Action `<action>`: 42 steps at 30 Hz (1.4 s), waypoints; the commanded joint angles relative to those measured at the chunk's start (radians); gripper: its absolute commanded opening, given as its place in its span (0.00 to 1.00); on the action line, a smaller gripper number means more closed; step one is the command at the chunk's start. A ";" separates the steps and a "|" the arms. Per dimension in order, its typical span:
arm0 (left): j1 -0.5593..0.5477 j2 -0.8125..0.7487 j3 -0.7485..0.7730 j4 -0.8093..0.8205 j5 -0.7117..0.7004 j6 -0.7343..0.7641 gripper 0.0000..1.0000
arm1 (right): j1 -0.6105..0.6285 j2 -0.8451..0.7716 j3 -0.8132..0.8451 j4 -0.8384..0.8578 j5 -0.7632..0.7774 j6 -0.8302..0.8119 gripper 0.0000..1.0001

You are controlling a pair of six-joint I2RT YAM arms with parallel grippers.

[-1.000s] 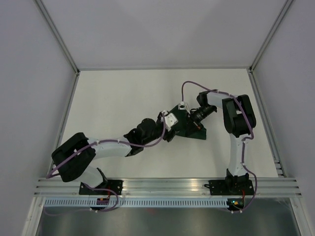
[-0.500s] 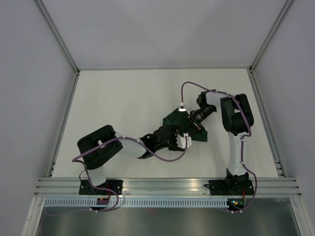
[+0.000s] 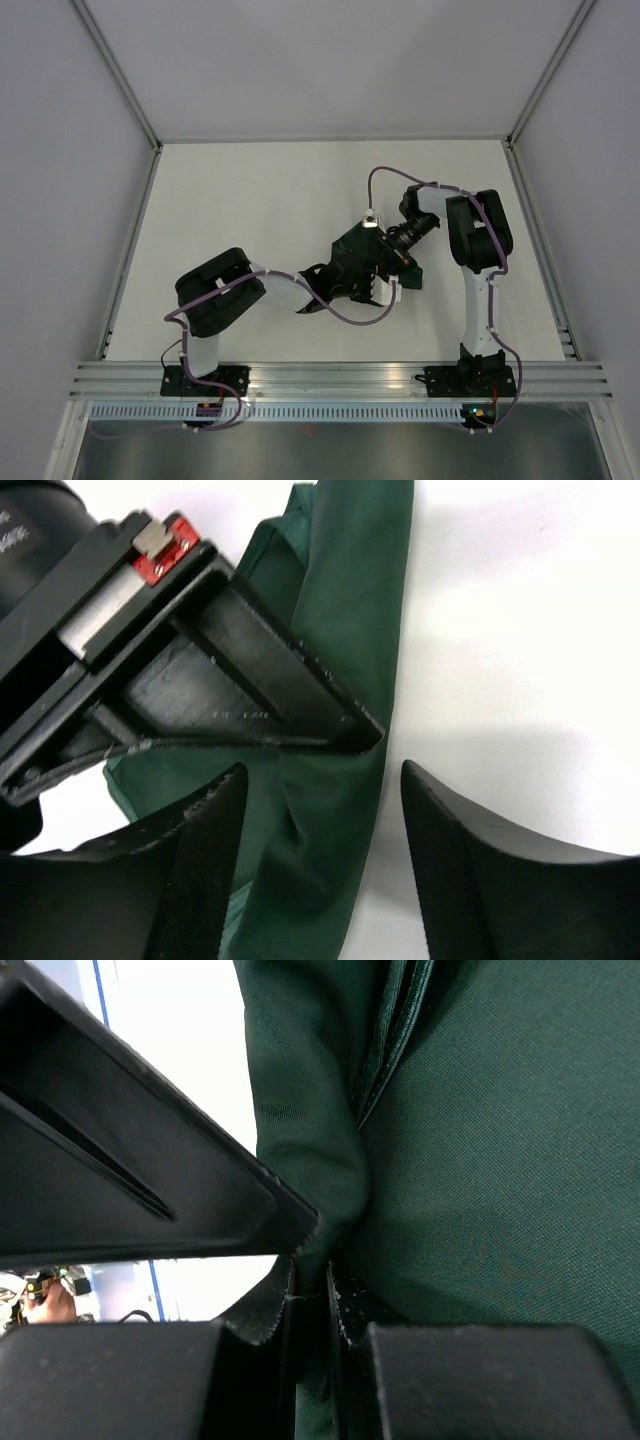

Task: Fold the napkin, place the utensils inside, and roll it up
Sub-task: Roll the napkin at the center of the board.

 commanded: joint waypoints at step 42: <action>0.139 0.218 0.287 -0.590 0.511 -0.526 0.02 | -0.109 -0.311 -0.182 0.287 0.054 0.148 0.51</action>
